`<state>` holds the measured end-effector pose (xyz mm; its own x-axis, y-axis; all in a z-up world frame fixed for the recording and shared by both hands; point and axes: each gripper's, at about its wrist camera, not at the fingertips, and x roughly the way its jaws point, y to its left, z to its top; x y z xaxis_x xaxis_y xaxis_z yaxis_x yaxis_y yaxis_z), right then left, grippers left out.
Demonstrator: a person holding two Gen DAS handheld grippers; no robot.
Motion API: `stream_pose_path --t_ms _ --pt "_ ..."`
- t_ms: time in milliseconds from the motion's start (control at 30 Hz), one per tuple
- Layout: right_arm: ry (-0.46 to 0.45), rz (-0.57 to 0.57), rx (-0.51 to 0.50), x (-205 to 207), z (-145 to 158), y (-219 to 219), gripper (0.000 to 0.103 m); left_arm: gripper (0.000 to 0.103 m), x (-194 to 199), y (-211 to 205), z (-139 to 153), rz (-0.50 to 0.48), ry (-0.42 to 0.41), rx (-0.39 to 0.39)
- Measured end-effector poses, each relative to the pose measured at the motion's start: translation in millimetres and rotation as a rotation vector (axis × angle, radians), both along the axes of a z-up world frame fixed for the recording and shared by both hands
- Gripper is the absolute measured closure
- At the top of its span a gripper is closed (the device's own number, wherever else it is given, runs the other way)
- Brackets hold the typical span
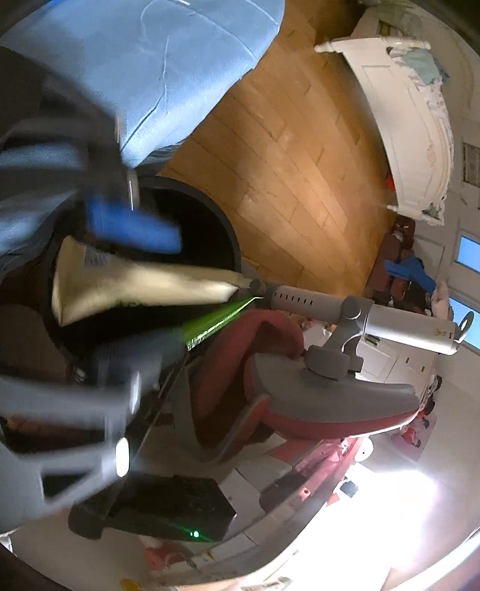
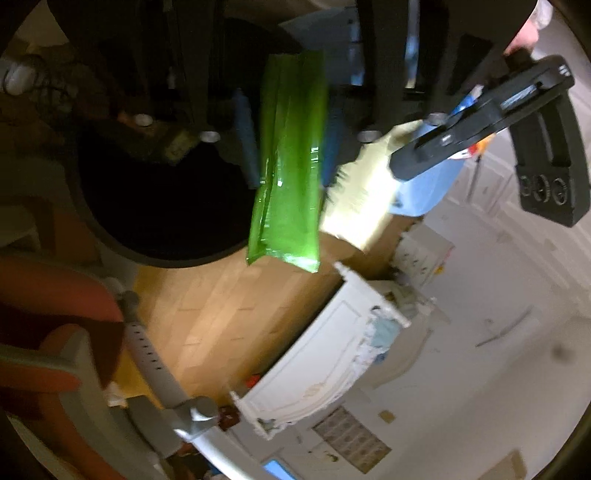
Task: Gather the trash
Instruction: 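Carry both wrappers over the bin and open both tools to drop them, then grasp the yellow envelope with left tool while right tool grasps the orange snack packet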
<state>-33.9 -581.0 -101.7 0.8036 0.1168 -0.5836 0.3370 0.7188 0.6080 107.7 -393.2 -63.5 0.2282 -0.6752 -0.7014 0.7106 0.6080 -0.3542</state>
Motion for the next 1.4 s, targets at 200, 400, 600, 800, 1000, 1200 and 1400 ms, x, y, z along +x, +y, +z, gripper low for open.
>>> stream_pose_path --t_ms 200,400,600,800,1000,1200,1400 --pt "0.011 -0.036 -0.016 -10 -3 -10 0.045 0.016 -5 7 6 0.0 -0.023 -0.024" --pt "-0.007 0.012 -0.03 -2 7 10 0.037 0.009 -11 37 18 0.045 -0.056 -0.032" --pt "-0.039 0.145 -0.052 20 28 63 0.028 0.005 -18 100 32 0.172 -0.077 -0.029" --pt "-0.079 0.347 -0.076 48 52 136 0.022 0.005 -31 185 48 0.31 -0.158 -0.016" --pt "-0.098 0.55 -0.131 75 75 221 0.017 0.005 -41 277 50 0.448 -0.236 0.071" --pt "-0.089 0.629 -0.219 119 95 285 0.01 0.005 -47 326 52 0.272 -0.403 0.2" --pt "-0.019 0.665 -0.367 173 100 346 0.007 0.005 -45 323 36 -0.009 -0.565 0.364"
